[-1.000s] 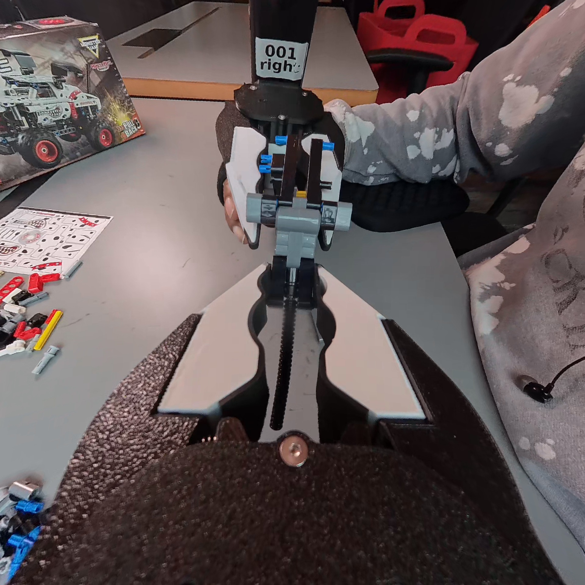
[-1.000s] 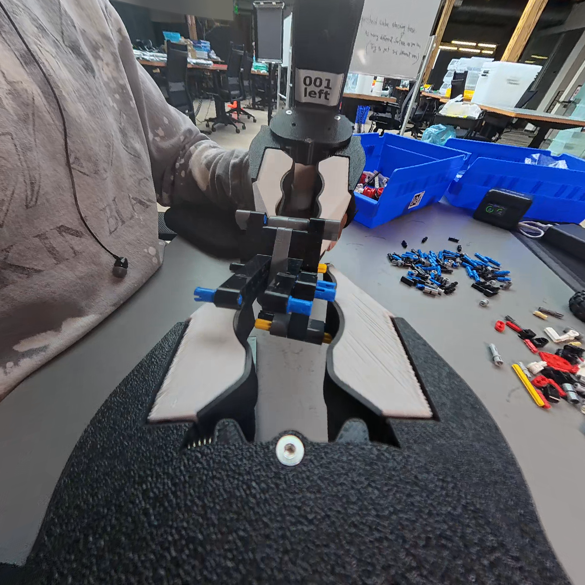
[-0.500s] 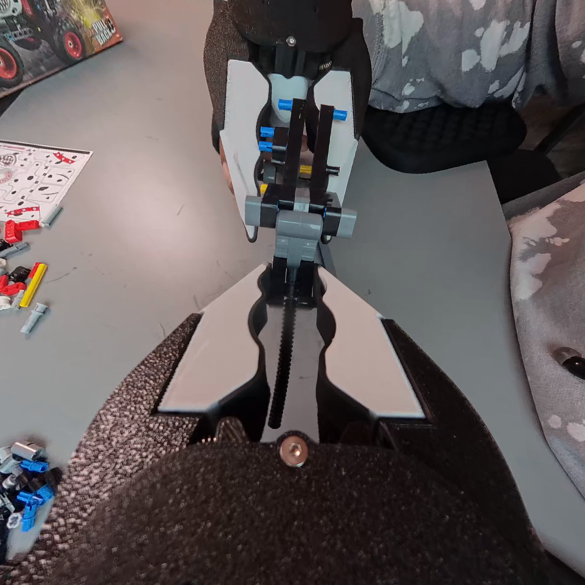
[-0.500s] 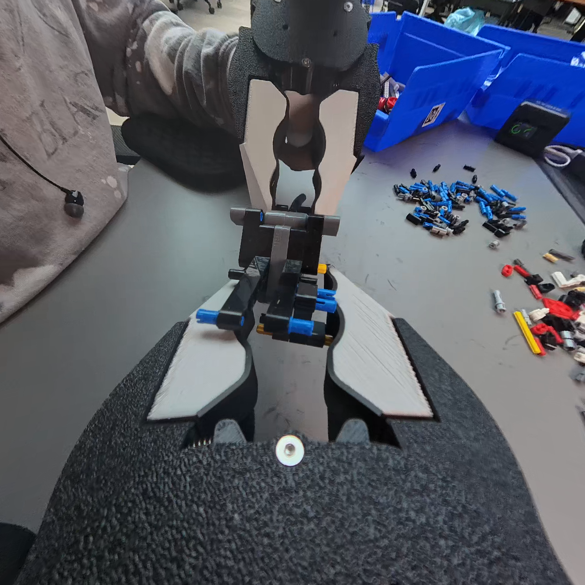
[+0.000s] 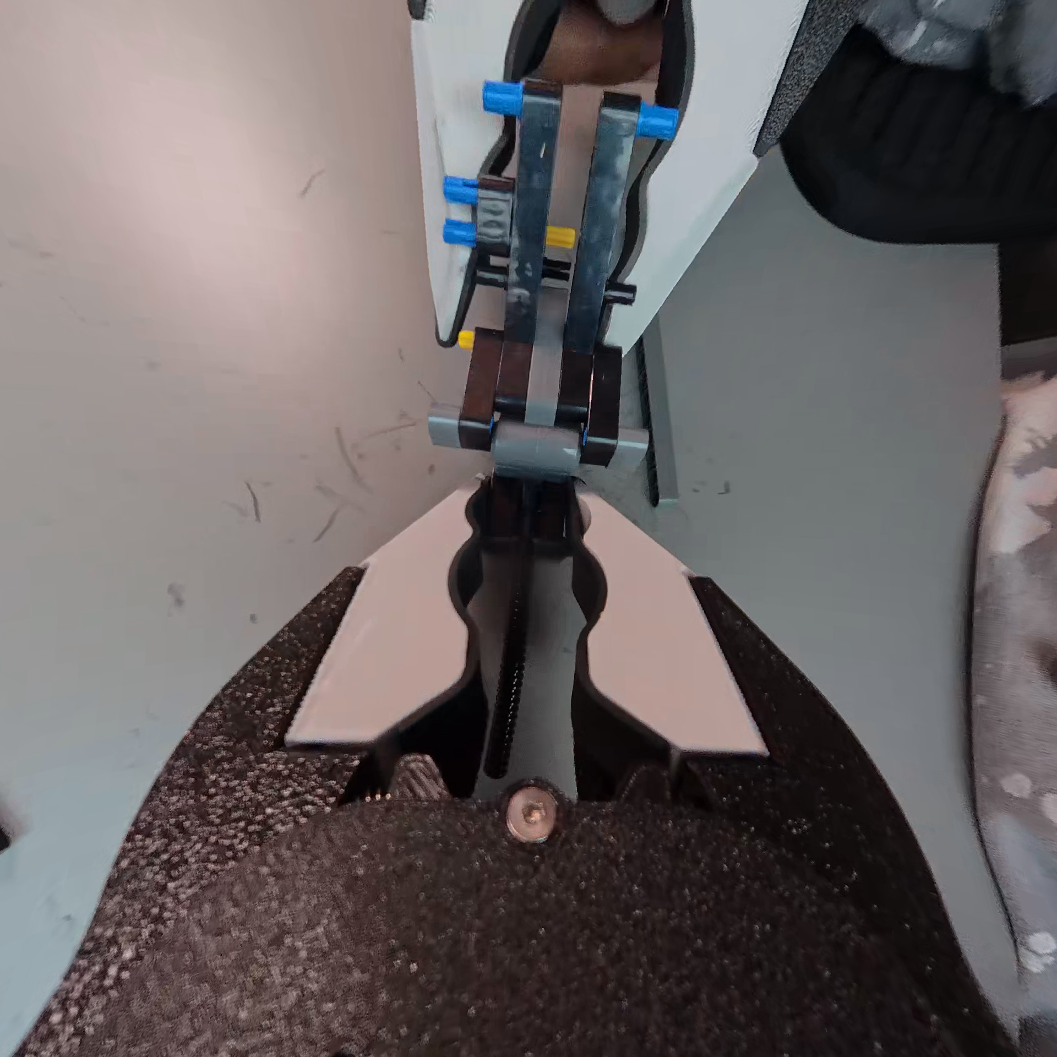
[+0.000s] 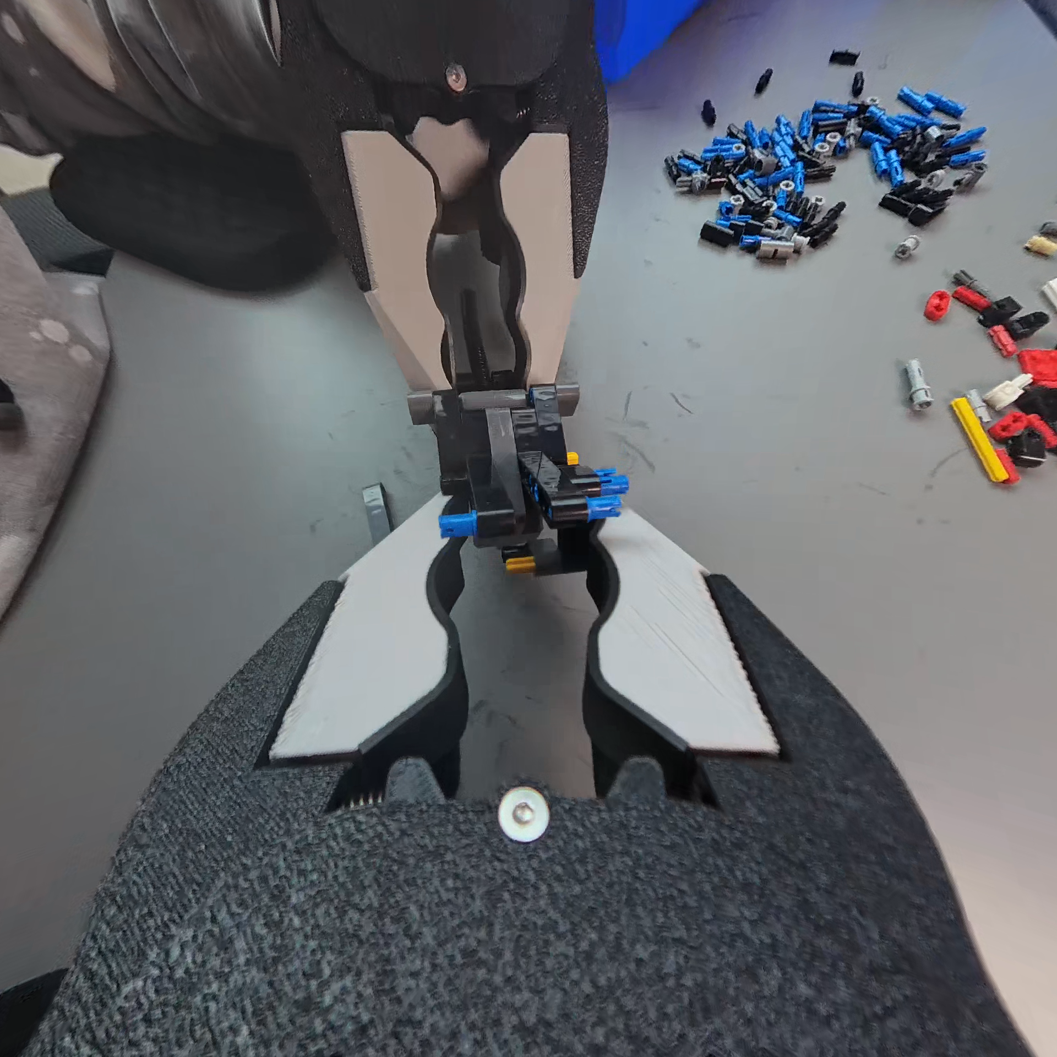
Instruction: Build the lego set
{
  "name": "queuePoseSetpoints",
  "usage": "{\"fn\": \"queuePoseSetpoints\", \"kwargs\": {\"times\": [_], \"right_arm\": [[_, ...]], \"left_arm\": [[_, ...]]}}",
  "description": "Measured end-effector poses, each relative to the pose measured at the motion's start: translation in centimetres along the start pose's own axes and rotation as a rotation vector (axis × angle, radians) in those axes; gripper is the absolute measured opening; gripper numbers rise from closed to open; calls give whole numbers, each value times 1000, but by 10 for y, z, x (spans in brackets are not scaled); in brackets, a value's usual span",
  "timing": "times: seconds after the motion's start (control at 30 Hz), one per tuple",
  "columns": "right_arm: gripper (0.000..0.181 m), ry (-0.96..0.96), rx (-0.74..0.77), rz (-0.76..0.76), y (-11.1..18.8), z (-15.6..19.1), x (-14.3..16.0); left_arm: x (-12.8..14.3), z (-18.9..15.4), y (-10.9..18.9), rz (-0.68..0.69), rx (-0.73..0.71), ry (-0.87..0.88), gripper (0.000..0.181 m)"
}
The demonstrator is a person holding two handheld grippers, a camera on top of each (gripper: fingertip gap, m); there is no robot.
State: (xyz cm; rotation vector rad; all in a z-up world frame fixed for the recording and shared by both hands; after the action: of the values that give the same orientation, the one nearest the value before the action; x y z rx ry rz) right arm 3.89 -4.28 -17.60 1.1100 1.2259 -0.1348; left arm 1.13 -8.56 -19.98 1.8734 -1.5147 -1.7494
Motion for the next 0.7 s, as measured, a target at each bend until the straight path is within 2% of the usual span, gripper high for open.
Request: {"fn": "queuePoseSetpoints", "kwargs": {"times": [0.03, 0.23, 0.3, 0.43, 0.53, 0.7], "right_arm": [[39, 29, 5, 44, -2, 0, 2], [38, 136, 16, 292, -1, -10, 4], [37, 155, -4, 358, -2, -10, 8], [37, 195, 3, 430, -4, -14, 6], [37, 188, 7, 424, -6, -17, 7], [44, 86, -26, 272, -4, -18, 15]], "left_arm": [[2, 2, -4, 26, -22, -21, 25], [-6, 12, -11, 49, -64, -74, 26], [-6, 14, -9, 37, -69, -67, 34], [-5, 19, -8, 25, -82, -42, 30], [-6, 21, -7, 26, -70, -36, 27], [-7, 29, -2, 61, -33, -23, 24]]}}
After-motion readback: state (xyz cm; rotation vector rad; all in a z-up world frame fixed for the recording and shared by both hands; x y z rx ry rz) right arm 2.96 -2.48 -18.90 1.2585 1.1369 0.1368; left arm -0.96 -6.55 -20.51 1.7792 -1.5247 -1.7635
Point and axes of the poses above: each gripper's, where its closed fingertips meet, y back along the fingers, x out of its underside, z = x × y across the jaws, the point moved 2 cm from there along y, back along the fingers, and after that the axes turned 9 degrees about y, right-handed, at the moved point
